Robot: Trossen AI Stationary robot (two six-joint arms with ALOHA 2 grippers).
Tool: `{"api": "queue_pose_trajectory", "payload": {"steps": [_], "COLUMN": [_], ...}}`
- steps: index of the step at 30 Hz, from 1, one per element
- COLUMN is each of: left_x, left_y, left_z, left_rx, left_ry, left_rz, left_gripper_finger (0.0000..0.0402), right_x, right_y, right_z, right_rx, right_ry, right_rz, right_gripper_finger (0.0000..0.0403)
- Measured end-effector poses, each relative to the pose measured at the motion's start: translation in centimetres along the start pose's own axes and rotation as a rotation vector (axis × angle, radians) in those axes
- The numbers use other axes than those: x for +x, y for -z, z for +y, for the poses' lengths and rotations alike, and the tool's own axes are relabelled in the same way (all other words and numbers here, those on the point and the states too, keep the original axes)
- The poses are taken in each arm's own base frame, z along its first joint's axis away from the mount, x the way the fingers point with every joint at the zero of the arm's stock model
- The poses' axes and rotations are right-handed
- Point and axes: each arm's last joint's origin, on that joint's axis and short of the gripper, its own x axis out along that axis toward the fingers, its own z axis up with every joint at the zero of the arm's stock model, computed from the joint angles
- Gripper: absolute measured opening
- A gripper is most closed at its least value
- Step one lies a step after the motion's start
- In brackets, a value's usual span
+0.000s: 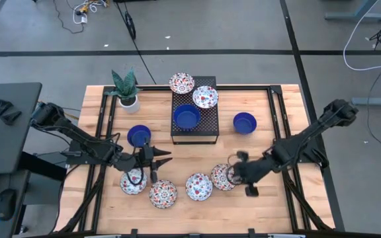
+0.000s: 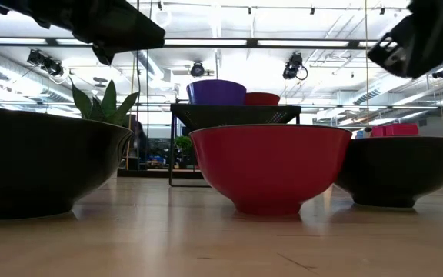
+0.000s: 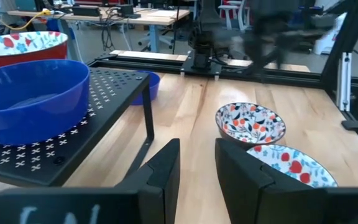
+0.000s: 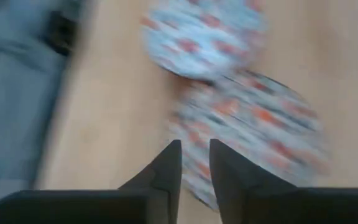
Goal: Pick & Place Mini bowls
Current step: Stack the right orange patterned bowl on top of the other orange patterned bowl on the shelf
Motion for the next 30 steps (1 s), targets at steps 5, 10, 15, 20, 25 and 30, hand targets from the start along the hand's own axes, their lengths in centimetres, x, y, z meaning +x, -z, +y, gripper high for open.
{"api": "queue_pose_trajectory", "payload": {"steps": [5, 10, 15, 20, 25, 30], "left_x": [0.1, 0.1, 0.1, 0.4, 0.4, 0.5], "left_y": [0.0, -0.1, -0.2, -0.3, -0.5, -0.6], "left_z": [0.1, 0.1, 0.2, 0.4, 0.4, 0.1], "left_rx": [-0.003, -0.006, -0.010, -0.023, -0.029, -0.041], "left_ry": [-0.007, -0.006, -0.007, -0.004, 0.003, 0.065], "left_rz": [-0.002, -0.005, -0.010, -0.018, -0.025, -0.042], "left_gripper_finger": [0.0105, 0.0105, 0.0105, 0.0105, 0.0105, 0.0105], "right_x": [2.4, 4.3, 6.2, 6.6, 6.5, 6.4], "right_y": [1.2, 1.8, 2.5, 2.6, 3.0, 3.5], "right_z": [1.1, 2.1, 2.2, 2.2, 2.0, 2.0], "right_rx": [-0.090, -0.232, -0.338, -0.400, -0.409, -0.400], "right_ry": [-0.138, -0.128, 0.002, 0.126, 0.140, 0.152], "right_rz": [-0.115, -0.060, 0.018, 0.012, 0.051, 0.095], "right_gripper_finger": [0.0137, 0.0174, 0.0177, 0.0157, 0.0119, 0.0052]}}
